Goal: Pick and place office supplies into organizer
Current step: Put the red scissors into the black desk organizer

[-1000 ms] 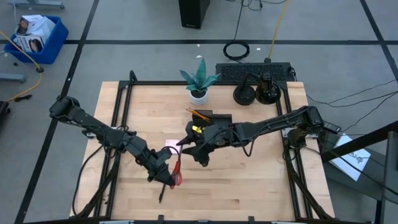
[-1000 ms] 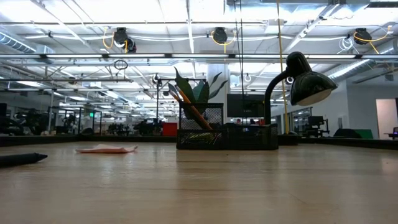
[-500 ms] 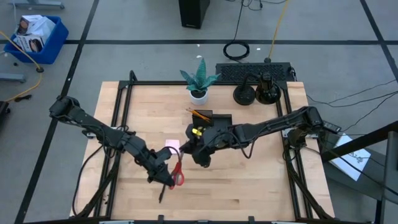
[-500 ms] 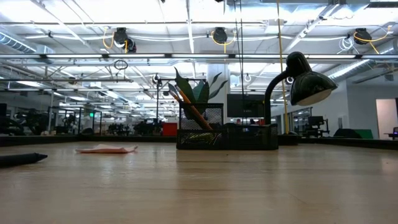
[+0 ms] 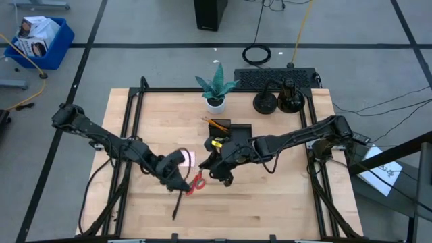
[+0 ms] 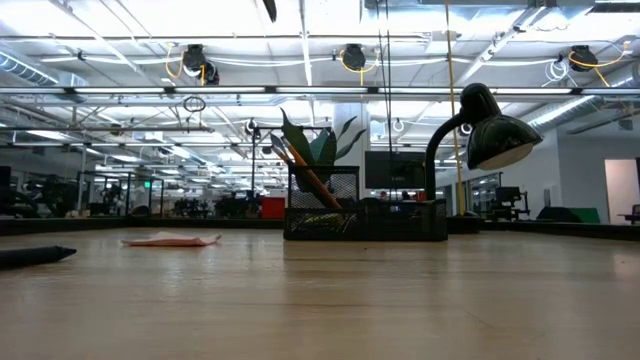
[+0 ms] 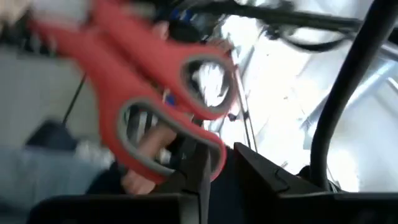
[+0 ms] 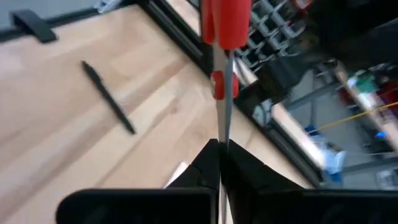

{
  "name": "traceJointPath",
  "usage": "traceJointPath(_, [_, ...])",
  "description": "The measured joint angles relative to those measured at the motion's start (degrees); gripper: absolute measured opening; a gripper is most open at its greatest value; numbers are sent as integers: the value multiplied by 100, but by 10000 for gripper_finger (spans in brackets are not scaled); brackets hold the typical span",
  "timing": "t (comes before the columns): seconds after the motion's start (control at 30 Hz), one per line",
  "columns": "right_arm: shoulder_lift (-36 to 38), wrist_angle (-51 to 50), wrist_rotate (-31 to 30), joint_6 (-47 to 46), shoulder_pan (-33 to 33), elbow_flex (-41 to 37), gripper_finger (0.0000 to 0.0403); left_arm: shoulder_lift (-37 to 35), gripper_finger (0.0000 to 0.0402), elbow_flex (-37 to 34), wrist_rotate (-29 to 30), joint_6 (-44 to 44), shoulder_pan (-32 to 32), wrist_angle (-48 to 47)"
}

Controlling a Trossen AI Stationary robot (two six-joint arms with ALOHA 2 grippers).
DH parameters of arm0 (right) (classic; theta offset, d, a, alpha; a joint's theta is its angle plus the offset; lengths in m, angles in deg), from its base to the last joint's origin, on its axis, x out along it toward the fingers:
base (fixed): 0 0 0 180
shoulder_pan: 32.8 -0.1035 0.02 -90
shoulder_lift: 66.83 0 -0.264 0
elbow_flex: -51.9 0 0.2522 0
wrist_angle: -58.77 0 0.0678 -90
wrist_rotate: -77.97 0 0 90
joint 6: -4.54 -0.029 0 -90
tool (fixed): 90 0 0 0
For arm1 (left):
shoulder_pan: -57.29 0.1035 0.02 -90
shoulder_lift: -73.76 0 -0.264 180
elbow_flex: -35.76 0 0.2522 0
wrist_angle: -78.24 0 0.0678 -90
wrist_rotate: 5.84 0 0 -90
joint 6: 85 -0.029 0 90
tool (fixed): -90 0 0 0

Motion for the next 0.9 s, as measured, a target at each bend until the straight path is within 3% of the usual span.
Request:
traceJointPath(0.17, [29,0,165,-597,5,0,0,-267,109,9,271,-709,179,-111])
traceJointPath(0.37, [182,-289,193,-1195,18,2,0,-676,150,4,1256,-2075,245,-92])
traceJointPath(0.5, [354,-320,357,-1619,91,2,0,-914,174,2,1790,-3385,342,-126])
traceJointPath(0.73, [722,-538,796,-3243,358,2,0,-1331,199,4,2895,-6236,353,-477])
traceJointPath(0.9, [843,-529,814,-4628,539,2,0,-1380,200,4,3576,-7358,353,-758])
